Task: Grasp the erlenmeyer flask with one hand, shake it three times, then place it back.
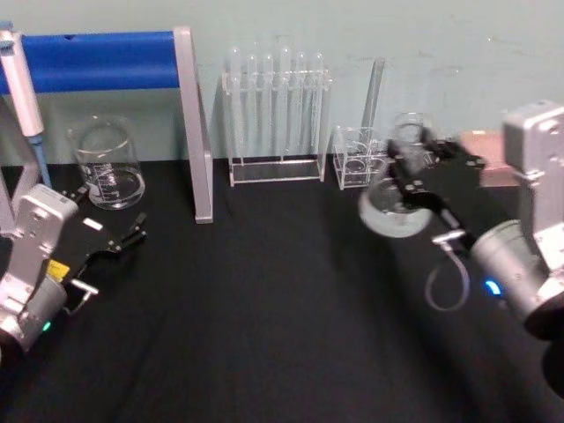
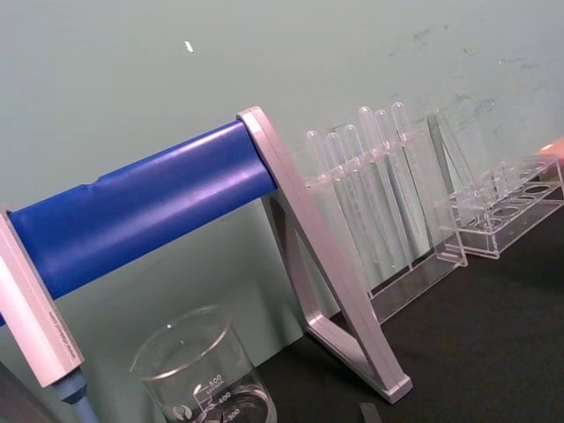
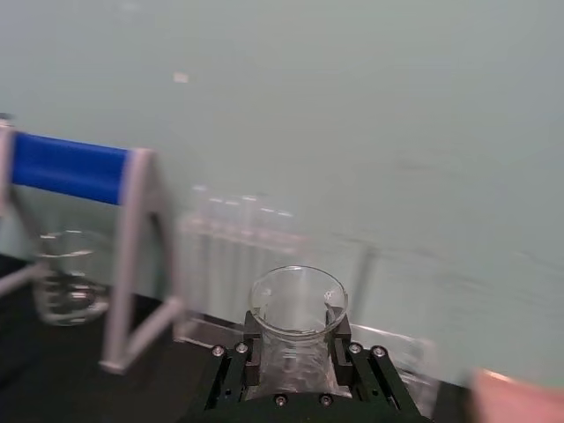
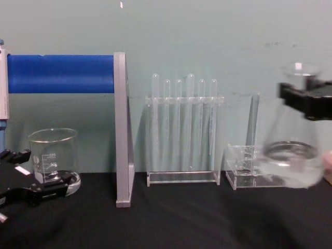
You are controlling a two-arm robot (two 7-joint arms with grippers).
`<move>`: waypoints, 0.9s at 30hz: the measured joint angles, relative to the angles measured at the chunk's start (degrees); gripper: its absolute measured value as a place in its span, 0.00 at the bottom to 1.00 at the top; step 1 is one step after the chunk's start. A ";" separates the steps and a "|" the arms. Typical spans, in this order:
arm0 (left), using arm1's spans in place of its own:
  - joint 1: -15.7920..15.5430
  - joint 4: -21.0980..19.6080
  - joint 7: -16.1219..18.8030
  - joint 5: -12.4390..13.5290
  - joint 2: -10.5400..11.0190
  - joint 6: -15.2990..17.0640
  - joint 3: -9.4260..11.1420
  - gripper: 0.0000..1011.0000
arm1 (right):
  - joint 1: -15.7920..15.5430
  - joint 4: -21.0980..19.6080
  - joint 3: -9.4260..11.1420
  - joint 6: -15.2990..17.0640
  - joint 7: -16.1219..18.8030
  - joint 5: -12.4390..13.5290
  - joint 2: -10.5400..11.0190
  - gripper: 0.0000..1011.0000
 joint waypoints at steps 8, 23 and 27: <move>0.00 0.00 0.00 0.00 0.00 0.00 0.00 0.99 | -3.80 -2.20 5.99 0.87 -3.06 -0.88 0.20 0.44; 0.00 0.00 0.00 0.00 0.00 0.00 0.00 0.99 | -0.83 0.77 4.53 0.43 3.59 -0.63 -0.94 0.44; 0.00 0.00 0.00 0.00 0.00 0.00 0.00 0.99 | 0.98 2.35 2.45 -0.10 6.72 -0.39 -1.29 0.44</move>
